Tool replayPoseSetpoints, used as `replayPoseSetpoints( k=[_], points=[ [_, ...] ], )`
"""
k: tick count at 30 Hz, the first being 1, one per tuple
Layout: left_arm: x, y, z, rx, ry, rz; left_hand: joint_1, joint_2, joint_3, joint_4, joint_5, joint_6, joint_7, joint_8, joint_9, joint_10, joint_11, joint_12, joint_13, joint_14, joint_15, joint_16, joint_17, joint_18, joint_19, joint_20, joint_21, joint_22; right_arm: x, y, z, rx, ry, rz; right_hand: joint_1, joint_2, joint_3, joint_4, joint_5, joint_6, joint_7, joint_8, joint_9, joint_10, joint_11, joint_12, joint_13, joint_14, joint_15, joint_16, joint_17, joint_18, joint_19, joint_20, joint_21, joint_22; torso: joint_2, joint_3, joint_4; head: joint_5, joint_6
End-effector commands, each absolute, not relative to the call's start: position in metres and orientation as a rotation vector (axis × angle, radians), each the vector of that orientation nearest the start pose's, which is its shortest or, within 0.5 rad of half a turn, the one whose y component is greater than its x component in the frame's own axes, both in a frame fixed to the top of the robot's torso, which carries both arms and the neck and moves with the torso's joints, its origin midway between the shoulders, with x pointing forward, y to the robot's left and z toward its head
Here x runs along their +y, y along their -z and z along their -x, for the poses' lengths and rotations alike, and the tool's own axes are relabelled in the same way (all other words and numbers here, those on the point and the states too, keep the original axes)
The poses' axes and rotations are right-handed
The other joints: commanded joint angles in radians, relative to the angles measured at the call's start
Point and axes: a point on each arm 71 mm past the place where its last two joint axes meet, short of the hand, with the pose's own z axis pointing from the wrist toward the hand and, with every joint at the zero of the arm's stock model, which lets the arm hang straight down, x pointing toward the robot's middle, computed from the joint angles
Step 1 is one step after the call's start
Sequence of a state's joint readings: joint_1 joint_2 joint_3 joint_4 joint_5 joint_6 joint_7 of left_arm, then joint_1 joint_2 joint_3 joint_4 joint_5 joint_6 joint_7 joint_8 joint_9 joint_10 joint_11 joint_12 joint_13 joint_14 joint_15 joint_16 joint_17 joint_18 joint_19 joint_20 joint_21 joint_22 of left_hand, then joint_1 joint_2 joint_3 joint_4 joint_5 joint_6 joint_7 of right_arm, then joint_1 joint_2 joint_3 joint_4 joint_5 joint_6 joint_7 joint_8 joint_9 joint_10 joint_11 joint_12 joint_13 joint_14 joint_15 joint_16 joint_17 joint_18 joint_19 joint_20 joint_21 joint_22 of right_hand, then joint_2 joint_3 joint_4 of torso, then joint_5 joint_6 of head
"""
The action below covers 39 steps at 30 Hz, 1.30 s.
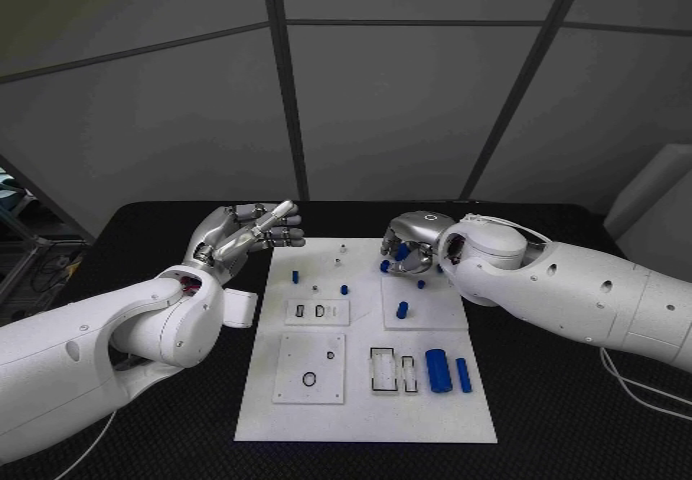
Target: Assemble the parts on the task board
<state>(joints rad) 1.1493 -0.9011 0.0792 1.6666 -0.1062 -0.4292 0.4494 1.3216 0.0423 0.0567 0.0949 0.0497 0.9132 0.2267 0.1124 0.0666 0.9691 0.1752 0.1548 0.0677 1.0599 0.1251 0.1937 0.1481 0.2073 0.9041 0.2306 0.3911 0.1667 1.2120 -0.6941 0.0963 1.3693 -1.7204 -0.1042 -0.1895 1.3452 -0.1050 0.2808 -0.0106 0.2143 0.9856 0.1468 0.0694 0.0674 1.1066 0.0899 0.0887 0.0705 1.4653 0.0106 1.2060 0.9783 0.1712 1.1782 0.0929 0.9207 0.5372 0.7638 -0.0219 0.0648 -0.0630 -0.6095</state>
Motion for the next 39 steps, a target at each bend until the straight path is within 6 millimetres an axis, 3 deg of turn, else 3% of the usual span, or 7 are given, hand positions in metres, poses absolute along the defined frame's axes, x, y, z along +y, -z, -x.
replayPoseSetpoints(
  k=[1,13,26,39],
  points=[
    [0.2011,0.1377,-0.4690,1.278,1.599,0.957,0.012,0.000,0.000,-0.008,0.003,0.003,0.001,-0.004,-0.001,0.005,0.001,-0.002,-0.001,0.008,0.000,-0.004,0.001,-0.024,0.009,0.000,0.005,-0.001,-0.1693,0.1489,-0.5306,1.655,-0.410,0.362,0.011,-0.002,0.007,0.004,0.003,0.009,0.001,0.000,0.001,0.011,0.001,0.006,0.000,0.043,-0.004,0.013,0.012,-0.005,0.006,0.001,0.013,0.014,0.002,0.0003,0.0006,0.000,-0.002],
    [0.2004,0.1378,-0.4690,1.288,1.601,0.959,0.012,0.000,-0.001,-0.010,0.003,0.001,0.005,-0.008,-0.002,0.001,0.004,-0.008,-0.002,0.006,0.002,-0.007,0.003,-0.025,0.011,0.000,0.006,-0.001,-0.1650,0.1507,-0.5324,1.666,-0.419,0.370,0.026,0.010,0.059,0.014,0.005,0.034,0.003,0.007,0.004,0.049,-0.002,0.018,0.000,0.045,-0.005,0.064,0.068,-0.016,0.019,0.001,0.091,0.108,0.005,0.0000,0.0023,0.005,-0.011],
    [0.2007,0.1379,-0.4687,1.297,1.601,0.962,0.013,0.002,-0.001,-0.013,0.003,-0.002,0.007,-0.012,-0.002,-0.002,0.006,-0.012,-0.002,0.005,0.003,-0.010,0.004,-0.025,0.012,0.000,0.007,-0.001,-0.1631,0.1522,-0.5327,1.683,-0.415,0.374,0.029,0.004,0.105,0.019,0.005,0.062,0.004,0.012,0.004,0.080,-0.006,0.022,0.000,0.047,-0.007,0.103,0.113,-0.029,0.043,0.000,0.169,0.208,0.008,0.0000,0.0066,0.001,-0.021],
    [0.2017,0.1381,-0.4689,1.301,1.599,0.964,0.014,0.002,-0.001,-0.014,0.003,-0.003,0.008,-0.014,-0.002,-0.004,0.007,-0.014,-0.003,0.005,0.004,-0.011,0.005,-0.025,0.013,0.001,0.007,-0.001,-0.1650,0.1484,-0.5308,1.645,-0.426,0.359,0.039,0.005,0.143,0.013,0.010,0.078,0.004,0.012,0.004,0.094,-0.008,0.017,0.000,0.047,-0.009,0.129,0.143,-0.039,0.058,-0.001,0.226,0.282,0.008,-0.0004,0.0076,0.003,-0.023]
  ],
)
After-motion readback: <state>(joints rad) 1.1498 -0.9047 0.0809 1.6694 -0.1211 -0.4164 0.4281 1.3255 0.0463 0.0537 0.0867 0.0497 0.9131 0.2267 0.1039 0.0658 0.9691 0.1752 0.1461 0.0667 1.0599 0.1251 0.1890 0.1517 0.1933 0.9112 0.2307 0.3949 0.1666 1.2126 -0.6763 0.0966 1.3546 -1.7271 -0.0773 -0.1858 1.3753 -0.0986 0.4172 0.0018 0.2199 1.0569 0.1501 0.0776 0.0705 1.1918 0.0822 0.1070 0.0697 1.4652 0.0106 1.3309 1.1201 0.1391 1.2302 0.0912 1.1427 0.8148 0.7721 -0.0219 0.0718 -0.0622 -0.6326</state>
